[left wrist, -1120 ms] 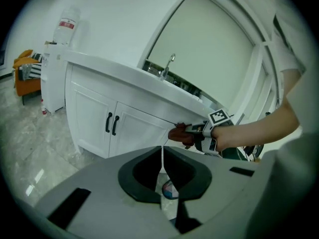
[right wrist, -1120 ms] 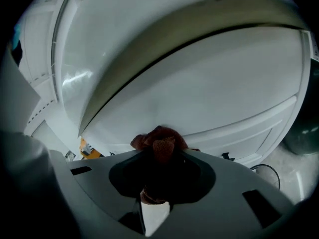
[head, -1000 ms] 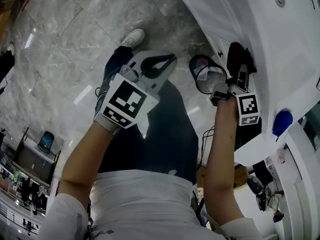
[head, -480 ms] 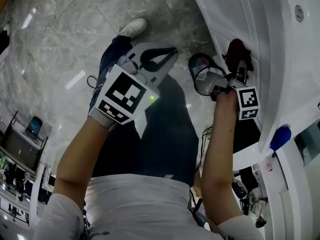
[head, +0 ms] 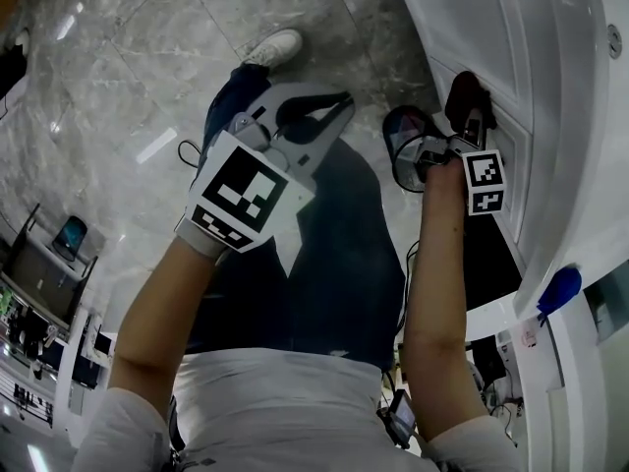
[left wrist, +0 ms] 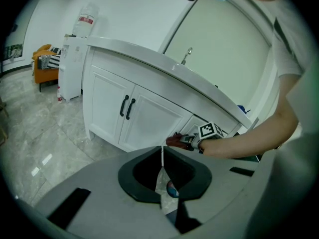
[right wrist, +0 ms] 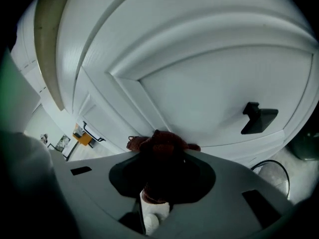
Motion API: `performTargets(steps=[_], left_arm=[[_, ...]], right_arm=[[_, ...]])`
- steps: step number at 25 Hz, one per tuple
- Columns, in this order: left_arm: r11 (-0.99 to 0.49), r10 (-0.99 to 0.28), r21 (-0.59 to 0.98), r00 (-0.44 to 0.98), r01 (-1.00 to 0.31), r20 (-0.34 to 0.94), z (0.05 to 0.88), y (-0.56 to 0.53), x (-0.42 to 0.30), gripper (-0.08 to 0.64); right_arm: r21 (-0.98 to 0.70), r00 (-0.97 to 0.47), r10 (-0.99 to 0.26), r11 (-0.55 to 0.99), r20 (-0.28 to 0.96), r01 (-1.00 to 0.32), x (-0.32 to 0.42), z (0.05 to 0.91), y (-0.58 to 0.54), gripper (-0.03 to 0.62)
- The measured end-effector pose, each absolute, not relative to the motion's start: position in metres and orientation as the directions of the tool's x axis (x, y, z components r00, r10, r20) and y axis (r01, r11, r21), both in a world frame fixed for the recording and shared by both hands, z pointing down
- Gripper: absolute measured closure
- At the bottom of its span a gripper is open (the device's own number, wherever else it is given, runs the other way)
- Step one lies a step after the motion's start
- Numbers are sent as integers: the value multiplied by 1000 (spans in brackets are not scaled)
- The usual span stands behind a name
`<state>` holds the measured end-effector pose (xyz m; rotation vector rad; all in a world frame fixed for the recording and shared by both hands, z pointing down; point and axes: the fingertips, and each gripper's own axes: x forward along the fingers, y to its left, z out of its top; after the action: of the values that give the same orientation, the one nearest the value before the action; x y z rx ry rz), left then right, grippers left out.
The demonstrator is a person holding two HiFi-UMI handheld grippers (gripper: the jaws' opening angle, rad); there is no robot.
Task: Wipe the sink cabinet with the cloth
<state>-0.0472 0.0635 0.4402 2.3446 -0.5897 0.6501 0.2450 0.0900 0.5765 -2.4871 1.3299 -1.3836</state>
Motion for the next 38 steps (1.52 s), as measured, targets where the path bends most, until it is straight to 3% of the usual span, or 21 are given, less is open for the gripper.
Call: performTargets(steps=[19,32,38], left_arm=[[-744,-162,448,785,-495,599,450,78,-23,548],[-785,-53,475,807,-397,588,448,86,-18,548],[-815,15,477,812,-328,584,443,82,-22,548]], right_arm=[[-296,240,-646,-606,724,-739,256,622,109,495],[-299,338,-628,-688,701,-661,281,579,137,497],[-450,395,-656,-741,643,-498,278,546,139,502]])
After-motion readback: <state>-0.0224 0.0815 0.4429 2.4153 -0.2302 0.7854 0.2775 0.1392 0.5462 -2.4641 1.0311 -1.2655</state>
